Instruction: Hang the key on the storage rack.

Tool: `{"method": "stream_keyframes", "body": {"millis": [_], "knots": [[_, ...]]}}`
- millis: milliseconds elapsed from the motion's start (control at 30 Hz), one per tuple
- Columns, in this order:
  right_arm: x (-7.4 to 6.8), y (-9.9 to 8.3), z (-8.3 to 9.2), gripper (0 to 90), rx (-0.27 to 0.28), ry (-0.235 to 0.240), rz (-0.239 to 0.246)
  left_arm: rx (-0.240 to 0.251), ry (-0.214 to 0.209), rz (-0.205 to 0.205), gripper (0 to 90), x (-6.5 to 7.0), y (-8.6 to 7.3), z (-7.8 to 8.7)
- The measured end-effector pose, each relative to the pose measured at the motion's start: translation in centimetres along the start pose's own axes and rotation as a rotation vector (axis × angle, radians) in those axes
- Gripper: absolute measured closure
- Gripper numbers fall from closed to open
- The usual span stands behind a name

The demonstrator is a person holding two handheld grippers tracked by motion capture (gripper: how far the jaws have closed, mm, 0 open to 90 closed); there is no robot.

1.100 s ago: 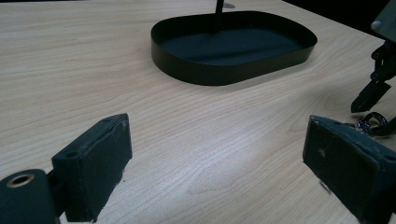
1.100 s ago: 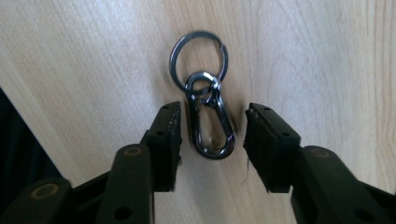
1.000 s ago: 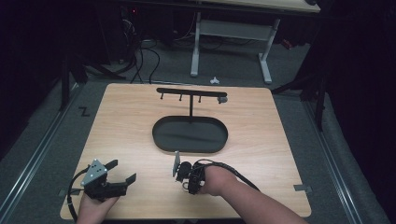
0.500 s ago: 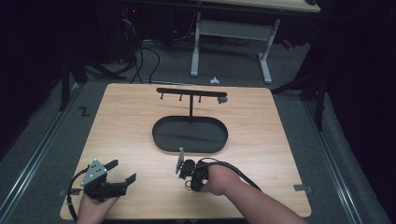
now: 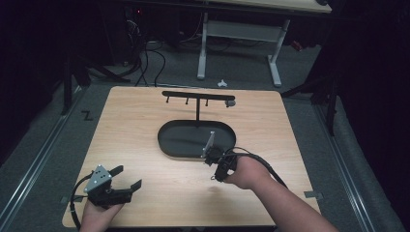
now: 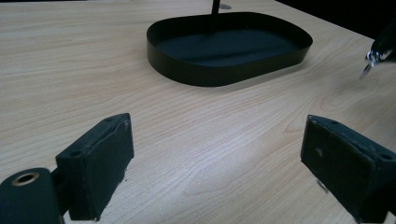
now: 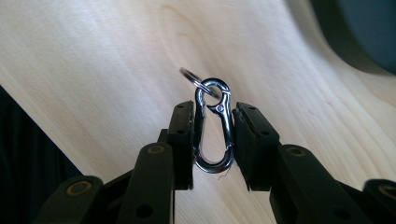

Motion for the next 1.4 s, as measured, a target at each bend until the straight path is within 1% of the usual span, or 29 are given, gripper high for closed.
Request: {"method": "stream_keyframes", "body": {"millis": [33,100,233,267,333,367,400,533,567,600,633,667,700,800,833,900,967,1000,1033,1100,1200,1300,1333,1400], "knots": [[0.0,0.0,0.0,69.3,0.0,0.0,0.0,0.0,0.0,0.0,10.1,0.0,0.0,0.0],[1.0,-0.2,0.8,69.2,0.004,-0.008,-0.037,0.001,-0.001,-0.001,10.1,0.0,0.0,0.0],[3.0,-0.4,2.4,69.3,0.024,-0.029,-0.09,0.003,-0.003,-0.001,10.3,0.1,0.0,0.0],[3.5,-0.4,2.9,69.3,0.027,-0.029,-0.11,0.004,-0.003,0.0,10.3,0.1,0.0,0.0],[4.4,-0.4,3.8,69.2,0.034,-0.035,-0.136,0.005,-0.005,-0.001,10.3,0.1,0.1,0.0],[4.9,-0.3,4.2,69.2,0.04,-0.041,-0.139,0.005,-0.006,-0.001,10.3,0.1,0.1,0.0],[5.2,-0.4,4.6,69.3,0.04,-0.041,-0.16,0.006,-0.007,0.0,10.3,0.1,0.1,0.0],[6.7,-0.1,6.2,69.2,0.056,-0.047,-0.188,0.005,-0.009,0.0,10.4,0.1,0.1,0.0],[7.2,0.0,6.8,69.2,0.061,-0.05,-0.211,0.003,-0.01,-0.001,10.4,0.1,0.0,0.0],[7.2,0.0,6.8,69.2,0.061,-0.05,-0.211,0.002,-0.01,-0.001,10.4,0.1,0.0,0.0],[7.4,0.0,7.1,69.2,0.059,-0.051,-0.234,0.002,-0.01,0.0,10.4,0.1,0.0,0.0],[7.7,0.0,7.3,69.2,0.061,-0.053,-0.24,0.003,-0.01,0.0,10.4,0.2,0.0,0.0],[7.9,0.1,7.6,69.3,0.057,-0.044,-0.272,0.003,-0.011,0.0,10.4,0.2,0.0,0.0],[8.3,0.1,7.9,69.2,0.055,-0.041,-0.285,0.004,-0.01,0.001,10.4,0.2,0.0,0.1],[8.4,0.1,8.0,69.2,0.048,-0.039,-0.304,0.004,-0.01,0.001,10.4,0.2,0.0,0.1],[8.7,0.1,8.1,69.2,0.036,-0.033,-0.318,0.004,-0.011,0.001,10.4,0.2,0.0,0.1],[8.9,0.1,8.3,69.2,0.021,-0.023,-0.354,0.004,-0.012,0.001,10.4,0.2,0.0,0.1],[8.9,0.2,8.4,69.2,0.01,-0.01,-0.383,0.004,-0.012,0.001,10.4,0.2,0.0,0.1],[9.1,0.2,8.5,69.2,0.005,-0.012,-0.393,0.005,-0.012,0.002,10.4,0.2,0.0,0.1],[9.4,0.4,8.7,69.2,-0.003,-0.024,-0.409,0.006,-0.012,0.0,10.5,0.2,0.1,0.1],[9.9,1.0,9.3,69.3,0.007,-0.033,-0.42,0.009,-0.012,0.0,10.5,0.2,0.1,0.1],[10.3,1.6,10.0,69.2,0.011,-0.037,-0.425,0.009,-0.013,0.0,10.7,0.2,0.1,0.1],[10.3,1.8,10.2,69.2,0.009,-0.033,-0.437,0.012,-0.013,0.002,10.9,0.2,0.1,0.1],[10.6,2.2,10.6,69.2,0.015,-0.035,-0.434,0.014,-0.014,0.003,10.9,0.2,0.1,0.1]]}}
Point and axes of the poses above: each handheld gripper's, and its own axes: z roughly backward along the jaws, y roughly out of its top, x roughly to its right, the point moved 10 cm from there along -z, roughly forward along the jaws, and after that the axes turned 2 degrees about -z, right-handed, at the moved point
